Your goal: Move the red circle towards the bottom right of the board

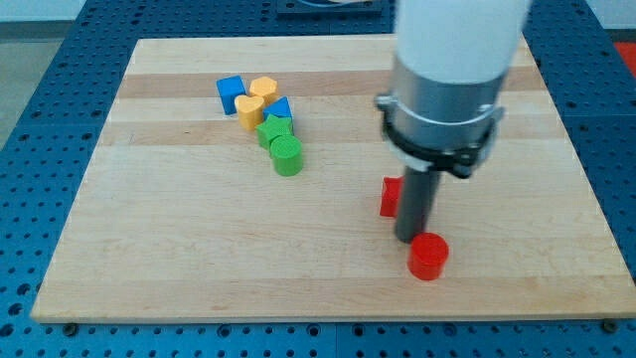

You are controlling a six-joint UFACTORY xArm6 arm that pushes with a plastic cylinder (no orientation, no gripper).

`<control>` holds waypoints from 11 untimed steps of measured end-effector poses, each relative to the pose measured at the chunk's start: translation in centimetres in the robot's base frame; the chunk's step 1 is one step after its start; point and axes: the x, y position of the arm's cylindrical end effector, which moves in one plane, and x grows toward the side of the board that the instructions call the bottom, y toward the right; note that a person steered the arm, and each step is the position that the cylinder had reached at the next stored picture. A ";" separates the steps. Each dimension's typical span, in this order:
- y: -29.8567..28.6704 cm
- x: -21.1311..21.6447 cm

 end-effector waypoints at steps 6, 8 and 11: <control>-4.8 7.3; -3.0 5.8; 4.9 2.8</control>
